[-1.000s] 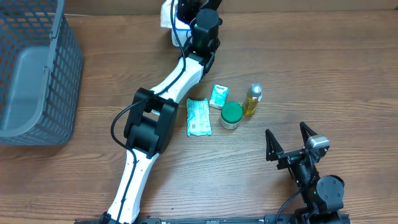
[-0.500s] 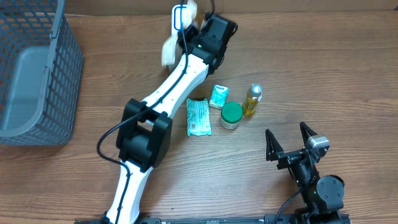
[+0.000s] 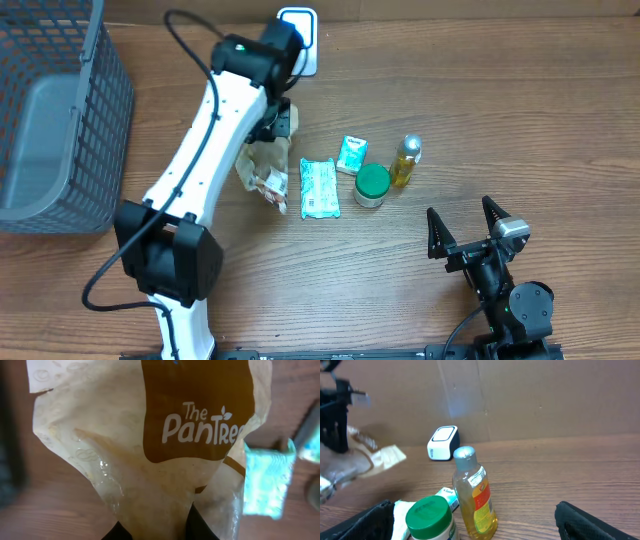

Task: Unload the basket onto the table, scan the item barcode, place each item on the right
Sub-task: 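Lower the PanTree bag beside the wipes pack and release it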

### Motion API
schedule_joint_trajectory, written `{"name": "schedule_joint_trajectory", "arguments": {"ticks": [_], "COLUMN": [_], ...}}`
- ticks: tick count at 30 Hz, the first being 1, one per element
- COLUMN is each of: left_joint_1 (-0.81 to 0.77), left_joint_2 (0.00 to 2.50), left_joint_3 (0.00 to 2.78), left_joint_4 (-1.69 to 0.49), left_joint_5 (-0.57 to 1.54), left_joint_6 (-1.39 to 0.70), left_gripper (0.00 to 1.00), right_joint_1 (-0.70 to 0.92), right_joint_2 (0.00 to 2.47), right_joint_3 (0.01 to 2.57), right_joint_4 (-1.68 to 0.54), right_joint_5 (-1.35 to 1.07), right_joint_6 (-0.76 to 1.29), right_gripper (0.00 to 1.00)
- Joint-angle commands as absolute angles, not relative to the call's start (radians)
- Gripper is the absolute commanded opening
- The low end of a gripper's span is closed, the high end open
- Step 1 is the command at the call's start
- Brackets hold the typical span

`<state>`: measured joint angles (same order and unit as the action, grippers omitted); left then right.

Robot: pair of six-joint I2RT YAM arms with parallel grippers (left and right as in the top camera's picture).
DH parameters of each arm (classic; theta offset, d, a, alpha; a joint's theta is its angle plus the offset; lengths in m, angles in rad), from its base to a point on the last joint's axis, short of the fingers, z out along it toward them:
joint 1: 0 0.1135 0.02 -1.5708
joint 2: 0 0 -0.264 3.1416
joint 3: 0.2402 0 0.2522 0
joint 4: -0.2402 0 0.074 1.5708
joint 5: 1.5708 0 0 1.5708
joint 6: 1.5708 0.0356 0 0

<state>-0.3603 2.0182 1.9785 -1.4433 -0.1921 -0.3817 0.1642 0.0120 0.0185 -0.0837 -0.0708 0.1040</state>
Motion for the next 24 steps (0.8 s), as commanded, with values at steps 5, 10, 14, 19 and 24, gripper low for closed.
{"name": "schedule_joint_trajectory", "arguments": {"ticks": [5, 10, 14, 19, 24], "left_joint_1": [-0.349, -0.354, -0.353, -0.353, -0.353], "left_joint_2": [2.032, 2.032, 2.032, 2.03, 2.003], "left_joint_3": [1.781, 1.681, 1.658, 1.672, 1.699], "left_joint_4": [-1.357, -1.309, -1.294, -1.302, -1.308], "left_joint_5": [0.033, 0.078, 0.079, 0.117, 0.132], "left_joint_6": [-0.424, -0.424, -0.422, -0.418, -0.406], "left_gripper": [0.11, 0.26, 0.52, 0.79, 0.8], "right_joint_1": [0.161, 0.161, 0.161, 0.162, 0.161], "right_joint_2": [0.003, 0.003, 0.003, 0.003, 0.003], "right_joint_3": [0.008, 0.008, 0.008, 0.008, 0.008], "right_joint_4": [-0.08, -0.08, -0.08, -0.08, -0.08], "right_joint_5": [-0.061, -0.061, -0.061, -0.061, -0.061], "right_joint_6": [0.101, 0.101, 0.101, 0.101, 0.101], "right_gripper": [1.0, 1.0, 1.0, 1.0, 1.0]}}
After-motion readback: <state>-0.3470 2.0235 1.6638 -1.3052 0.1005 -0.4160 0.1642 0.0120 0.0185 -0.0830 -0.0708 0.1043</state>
